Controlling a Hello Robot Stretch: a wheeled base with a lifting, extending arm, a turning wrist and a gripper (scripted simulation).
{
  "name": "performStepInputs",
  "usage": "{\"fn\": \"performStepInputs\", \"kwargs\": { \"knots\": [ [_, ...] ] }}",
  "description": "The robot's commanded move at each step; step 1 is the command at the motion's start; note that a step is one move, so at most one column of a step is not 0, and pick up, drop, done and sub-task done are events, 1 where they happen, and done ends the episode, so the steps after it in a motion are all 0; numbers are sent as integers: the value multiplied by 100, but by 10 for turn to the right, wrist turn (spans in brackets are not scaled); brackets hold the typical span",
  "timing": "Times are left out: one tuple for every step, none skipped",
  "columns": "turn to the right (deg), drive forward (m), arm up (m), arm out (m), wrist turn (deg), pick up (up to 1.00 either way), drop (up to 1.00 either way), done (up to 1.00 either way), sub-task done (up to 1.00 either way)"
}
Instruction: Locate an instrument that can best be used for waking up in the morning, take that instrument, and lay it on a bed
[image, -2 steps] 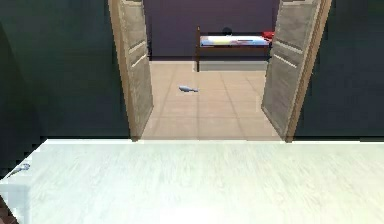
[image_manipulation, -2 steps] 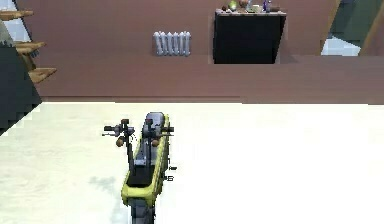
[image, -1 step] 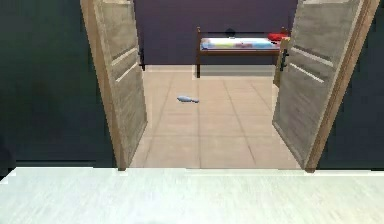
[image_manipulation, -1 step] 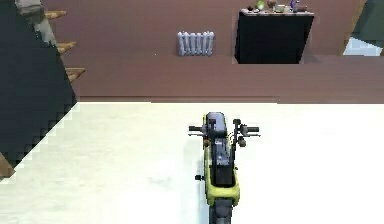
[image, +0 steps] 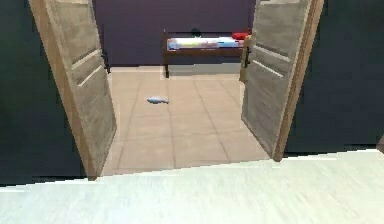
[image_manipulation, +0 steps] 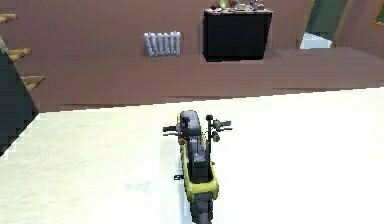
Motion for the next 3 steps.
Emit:
{"fn": "performStepInputs", "kwargs": {
  "knots": [
    [0,100,0,0,0,0,0,0,0],
    [0,100,0,0,0,0,0,0,0],
    [30,0,0,0,0,0,0,0,0]
  ]
}}
